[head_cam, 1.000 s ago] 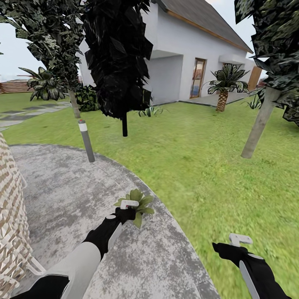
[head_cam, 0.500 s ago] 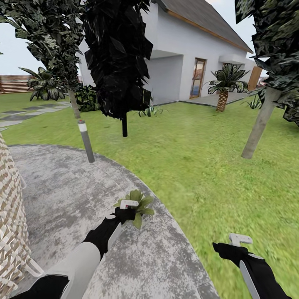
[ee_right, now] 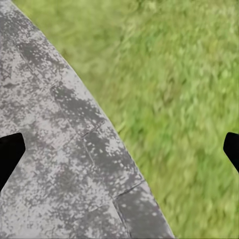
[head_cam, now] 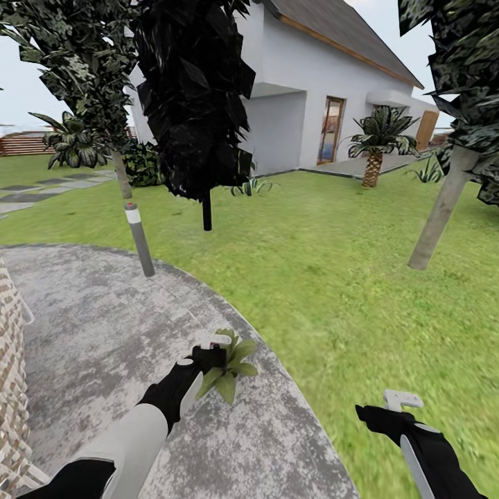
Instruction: Pick up the pesticide atomizer in the garden and spray insectifuge to fully cover both potted plants in the garden.
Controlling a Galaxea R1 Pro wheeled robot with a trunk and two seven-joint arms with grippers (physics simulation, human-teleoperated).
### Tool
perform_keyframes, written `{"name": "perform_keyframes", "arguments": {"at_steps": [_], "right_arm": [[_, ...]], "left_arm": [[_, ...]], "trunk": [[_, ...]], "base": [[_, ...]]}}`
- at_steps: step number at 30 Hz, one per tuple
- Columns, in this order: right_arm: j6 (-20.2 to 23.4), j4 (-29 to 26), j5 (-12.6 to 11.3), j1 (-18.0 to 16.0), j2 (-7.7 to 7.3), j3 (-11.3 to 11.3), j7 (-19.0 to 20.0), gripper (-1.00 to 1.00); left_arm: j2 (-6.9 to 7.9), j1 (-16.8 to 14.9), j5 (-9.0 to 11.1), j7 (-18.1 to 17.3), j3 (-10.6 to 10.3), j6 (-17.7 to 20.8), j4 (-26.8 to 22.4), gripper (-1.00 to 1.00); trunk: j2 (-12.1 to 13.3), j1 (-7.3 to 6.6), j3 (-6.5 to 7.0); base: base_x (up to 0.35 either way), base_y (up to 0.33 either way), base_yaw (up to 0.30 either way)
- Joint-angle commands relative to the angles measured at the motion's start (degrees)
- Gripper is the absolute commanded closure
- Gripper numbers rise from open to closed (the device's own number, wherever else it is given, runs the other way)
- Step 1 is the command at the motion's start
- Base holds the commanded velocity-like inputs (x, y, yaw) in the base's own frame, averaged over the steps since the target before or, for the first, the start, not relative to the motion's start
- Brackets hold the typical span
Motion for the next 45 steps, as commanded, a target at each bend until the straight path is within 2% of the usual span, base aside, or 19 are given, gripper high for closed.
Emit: {"name": "perform_keyframes", "arguments": {"at_steps": [1,4,6,7,9,12,13,16,18,20,23,26,29,32,36,39,43,44,45], "right_arm": [[0.3,0.0,-0.4,0.0,-0.06,0.0,0.0,-1.0],[0.3,0.0,0.1,0.0,-1.9,-0.1,0.1,-1.0],[0.3,0.0,0.4,0.0,-6.11,0.0,0.2,-1.0],[0.4,0.0,0.3,0.0,-9.97,0.1,1.0,-1.0],[0.7,0.0,0.2,0.0,-12.42,0.3,3.8,-1.0],[3.2,0.0,0.5,-0.6,-14.48,0.5,14.5,-1.0],[4.4,-0.1,1.1,-1.4,-14.89,0.6,21.5,-1.0],[5.4,-0.1,4.2,-5.0,-15.2,0.6,30.8,-1.0],[5.6,-0.1,5.9,-7.6,-15.25,0.6,34.6,-1.0],[5.7,-0.1,7.4,-10.7,-15.29,0.6,40.9,-1.0],[5.9,-0.2,8.4,-14.3,-15.3,0.6,51.9,-1.0],[7.1,-0.5,8.9,-15.3,-15.31,0.7,58.9,-1.0],[7.6,-2.2,9.2,-15.6,-15.31,0.6,64.8,-1.0],[7.8,-3.0,11.0,-15.7,-15.2,0.7,67.3,-1.0],[7.8,-3.3,17.2,-15.7,-14.53,1.3,67.9,-1.0],[7.8,-3.4,19.5,-15.8,-13.72,2.4,68.1,-1.0],[7.8,-3.4,20.1,-15.8,-13.43,4.9,68.2,-1.0],[7.8,-3.4,20.2,-15.8,-13.41,5.1,68.2,1.0],[7.8,-3.4,20.2,-15.8,-13.41,5.2,68.2,1.0]], "left_arm": [[-0.01,0.0,-0.5,-0.3,0.0,0.4,-0.1,1.0],[0.02,0.0,-0.6,-1.9,0.0,2.0,-0.2,1.0],[0.08,0.0,-0.8,-4.4,-0.4,5.5,-0.4,1.0],[0.23,0.0,-1.0,-7.1,-1.5,7.3,-1.3,1.0],[0.62,-0.1,-1.1,-9.9,-3.1,8.3,-2.8,1.0],[2.33,-0.1,-1.2,-16.6,-7.8,9.0,-6.1,1.0],[3.29,-0.1,-1.2,-21.1,-10.4,9.2,-7.9,1.0],[5.1,-0.1,-1.9,-29.1,-13.9,9.3,-10.6,1.0],[5.61,-0.1,-2.8,-32.9,-14.7,9.3,-12.0,1.0],[5.9,-0.1,-4.6,-38.2,-15.2,9.3,-13.7,1.0],[5.87,-0.1,-9.4,-46.4,-15.5,9.2,-15.6,1.0],[5.18,-0.1,-12.4,-50.1,-15.8,9.1,-16.4,1.0],[4.32,-0.1,-14.0,-51.0,-17.9,9.1,-16.5,1.0],[3.67,-0.1,-14.6,-51.3,-22.0,9.0,-16.5,1.0],[3.21,-0.1,-14.8,-51.4,-25.9,9.0,-16.5,1.0],[3.16,-0.1,-14.9,-51.3,-27.2,9.0,-16.4,1.0],[3.15,-0.1,-14.9,-51.4,-28.1,9.0,-16.4,1.0],[3.15,-0.1,-14.9,-51.4,-28.8,9.0,-16.4,1.0],[3.15,-0.1,-14.9,-51.4,-29.2,9.0,-16.4,1.0]], "trunk": [[0.0,0.0,-0.05],[0.0,0.0,-0.05],[0.0,0.0,-0.05],[0.0,0.0,-0.05],[0.0,0.0,-0.05],[0.0,0.0,-0.05],[0.0,0.0,-0.05],[0.0,0.0,-0.05],[0.0,0.0,-0.05],[0.0,0.0,-0.05],[0.0,0.0,-0.05],[0.0,0.0,-0.05],[0.0,0.0,-0.05],[0.0,0.0,-0.05],[0.0,0.0,-0.05],[0.0,0.0,-0.05],[0.0,0.0,-0.05],[0.0,0.0,-0.05],[0.0,0.0,-0.05]], "base": [[0.037,0.0,0.0],[0.017,0.0,0.0],[0.006,0.0,0.0],[0.003,0.0,0.0],[0.001,0.0,0.0],[0.0,0.0,0.0],[0.0,0.0,0.0],[0.0,0.0,0.0],[0.0,0.0,0.0],[0.0,0.0,0.0],[0.0,0.0,0.0],[0.0,0.0,0.0],[0.0,0.0,0.0],[0.0,0.0,0.0],[0.0,0.0,0.0],[0.0,0.0,0.0],[0.0,0.0,0.0],[0.0,0.0,0.0],[0.0,0.0,0.0]]}}
